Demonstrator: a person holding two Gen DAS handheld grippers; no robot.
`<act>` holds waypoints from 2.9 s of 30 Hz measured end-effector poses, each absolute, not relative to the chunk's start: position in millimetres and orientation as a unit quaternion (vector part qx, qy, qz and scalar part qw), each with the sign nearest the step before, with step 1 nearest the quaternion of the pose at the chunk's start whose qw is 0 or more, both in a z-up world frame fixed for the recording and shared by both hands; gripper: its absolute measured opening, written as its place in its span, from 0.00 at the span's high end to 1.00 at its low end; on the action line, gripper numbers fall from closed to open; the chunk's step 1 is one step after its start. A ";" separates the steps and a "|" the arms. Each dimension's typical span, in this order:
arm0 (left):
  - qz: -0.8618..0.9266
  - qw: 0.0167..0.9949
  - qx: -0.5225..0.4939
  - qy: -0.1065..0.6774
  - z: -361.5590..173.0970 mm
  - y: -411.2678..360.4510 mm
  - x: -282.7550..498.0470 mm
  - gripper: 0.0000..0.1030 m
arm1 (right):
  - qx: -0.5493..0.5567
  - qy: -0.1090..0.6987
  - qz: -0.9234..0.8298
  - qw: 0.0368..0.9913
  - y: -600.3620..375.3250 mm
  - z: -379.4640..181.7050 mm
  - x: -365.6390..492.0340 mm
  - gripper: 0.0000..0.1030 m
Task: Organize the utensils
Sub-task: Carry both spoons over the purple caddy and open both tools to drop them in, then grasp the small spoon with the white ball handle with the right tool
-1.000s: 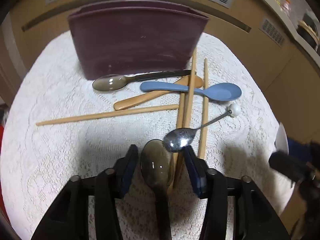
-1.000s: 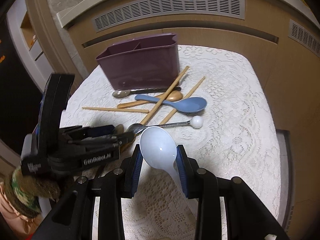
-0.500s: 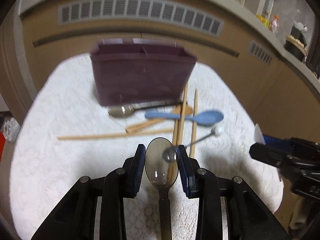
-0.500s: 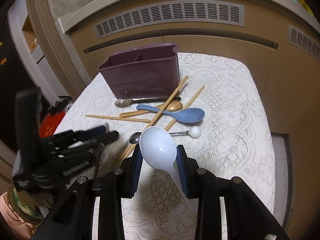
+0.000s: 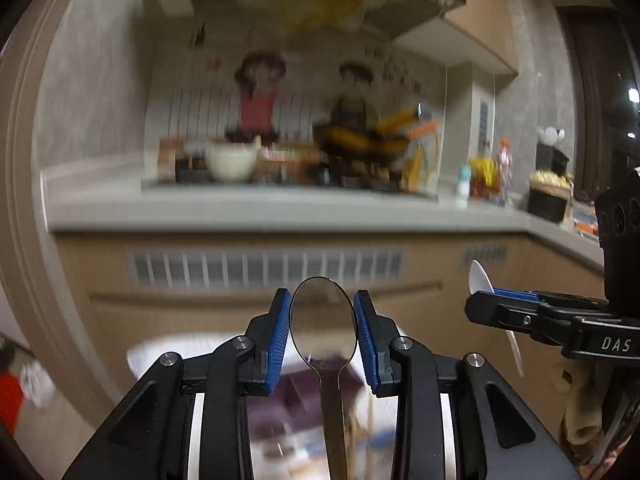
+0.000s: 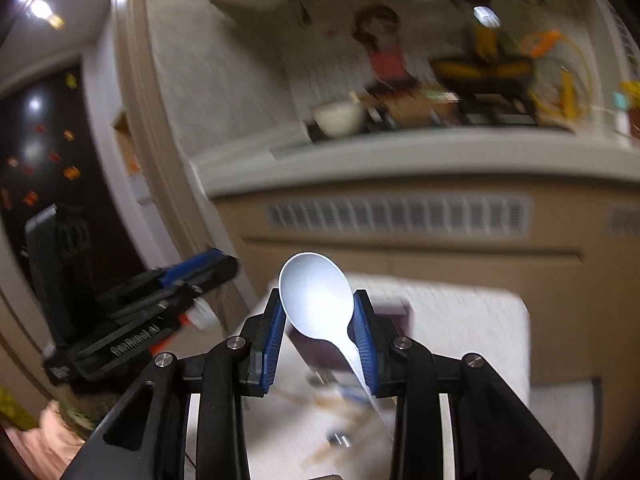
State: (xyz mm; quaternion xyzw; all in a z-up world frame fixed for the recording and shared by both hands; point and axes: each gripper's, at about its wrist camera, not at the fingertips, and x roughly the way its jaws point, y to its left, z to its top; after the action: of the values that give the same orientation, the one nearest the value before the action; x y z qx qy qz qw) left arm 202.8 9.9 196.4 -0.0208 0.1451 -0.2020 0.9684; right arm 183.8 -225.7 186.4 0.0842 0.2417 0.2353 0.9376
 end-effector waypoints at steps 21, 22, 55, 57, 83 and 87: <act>-0.100 0.981 -0.034 0.165 83.9 11.2 361.4 0.68 | 0.162 0.281 0.316 0.892 -191.8 78.9 364.0 0.69; -0.098 0.979 -0.037 0.175 76.2 12.1 366.5 0.68 | 0.163 0.292 0.314 0.889 -190.2 67.7 371.3 0.69; -0.118 0.910 -0.038 0.396 -59.9 29.7 176.7 0.16 | -0.078 0.427 0.129 0.892 -206.3 -59.8 207.5 0.21; -0.116 0.907 -0.043 0.402 -60.6 35.0 172.1 0.15 | -0.101 0.429 0.173 0.881 -185.1 -65.7 198.1 0.39; -0.118 0.905 -0.067 0.403 -54.0 40.6 151.4 0.11 | 0.146 0.499 -0.011 0.854 -232.1 -93.6 234.6 0.76; -0.139 0.902 -0.063 0.403 -50.4 30.0 159.1 0.11 | 0.145 0.495 0.022 0.856 -238.7 -86.1 222.9 0.77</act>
State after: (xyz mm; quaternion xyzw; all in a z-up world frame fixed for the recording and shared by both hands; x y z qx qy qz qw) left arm 159.1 30.0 -50.4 -0.0625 0.4029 -0.1390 0.9025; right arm 222.9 -238.7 -86.1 0.1448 0.4954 0.0224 0.8562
